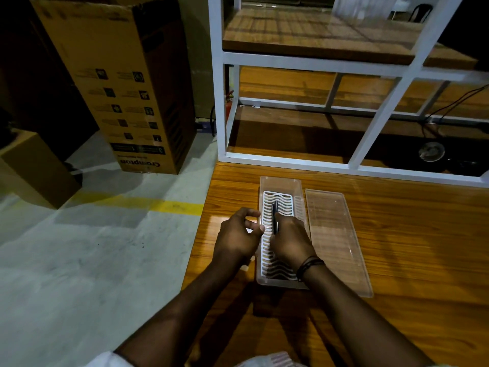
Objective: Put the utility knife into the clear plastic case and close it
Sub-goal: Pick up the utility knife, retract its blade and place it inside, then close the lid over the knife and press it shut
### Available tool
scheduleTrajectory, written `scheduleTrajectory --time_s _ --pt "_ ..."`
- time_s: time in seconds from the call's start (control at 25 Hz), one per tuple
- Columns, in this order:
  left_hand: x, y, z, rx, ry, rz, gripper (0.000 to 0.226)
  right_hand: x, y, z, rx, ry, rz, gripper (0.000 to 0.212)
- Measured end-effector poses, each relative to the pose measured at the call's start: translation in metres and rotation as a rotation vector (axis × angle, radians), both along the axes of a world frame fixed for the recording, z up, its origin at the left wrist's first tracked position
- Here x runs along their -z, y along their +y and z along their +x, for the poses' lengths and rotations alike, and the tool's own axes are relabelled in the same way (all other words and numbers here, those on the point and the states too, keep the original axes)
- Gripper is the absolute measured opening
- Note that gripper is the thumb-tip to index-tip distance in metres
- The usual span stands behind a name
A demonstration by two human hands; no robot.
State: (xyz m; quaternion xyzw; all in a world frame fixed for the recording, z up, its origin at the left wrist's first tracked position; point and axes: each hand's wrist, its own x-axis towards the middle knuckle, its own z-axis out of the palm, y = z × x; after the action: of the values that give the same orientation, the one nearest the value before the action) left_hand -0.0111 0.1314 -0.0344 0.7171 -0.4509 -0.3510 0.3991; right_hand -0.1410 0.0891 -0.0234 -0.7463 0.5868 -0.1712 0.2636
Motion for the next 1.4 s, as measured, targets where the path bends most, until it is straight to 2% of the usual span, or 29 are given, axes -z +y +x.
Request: scheduleTrajectory --time_s 0.44,0.72,0.92,1.08,1.2,1.28,1.36,1.4 --pt "0.005 0.002 -0.001 -0.008 -0.003 -0.027 0.032 -0.001 -0.003 0.007 0.049 0.207 0.178 0.046" --pt "0.004 0.001 -0.002 -0.011 -0.001 -0.021 0.030 -0.009 0.000 0.008 0.038 0.234 0.213 0.045" --pt "0.003 0.006 -0.002 -0.019 0.018 -0.042 0.027 -0.026 0.007 -0.011 0.053 0.116 -0.017 0.047" --pt "0.001 0.008 -0.002 -0.010 0.029 -0.039 0.027 -0.026 -0.004 -0.050 0.204 0.094 -0.165 0.042" --pt "0.001 0.008 -0.002 -0.012 0.044 -0.045 0.028 -0.016 -0.006 -0.081 0.385 0.115 -0.074 0.046" --pt "0.001 0.008 -0.003 -0.020 0.053 -0.049 0.028 -0.007 -0.011 -0.097 0.497 0.261 0.063 0.054" --pt "0.001 0.009 -0.003 -0.024 0.057 -0.047 0.028 -0.002 -0.014 -0.105 0.557 0.430 0.237 0.079" --pt "0.001 0.009 -0.004 -0.025 0.056 -0.049 0.027 0.002 -0.016 -0.109 0.572 0.456 0.299 0.090"
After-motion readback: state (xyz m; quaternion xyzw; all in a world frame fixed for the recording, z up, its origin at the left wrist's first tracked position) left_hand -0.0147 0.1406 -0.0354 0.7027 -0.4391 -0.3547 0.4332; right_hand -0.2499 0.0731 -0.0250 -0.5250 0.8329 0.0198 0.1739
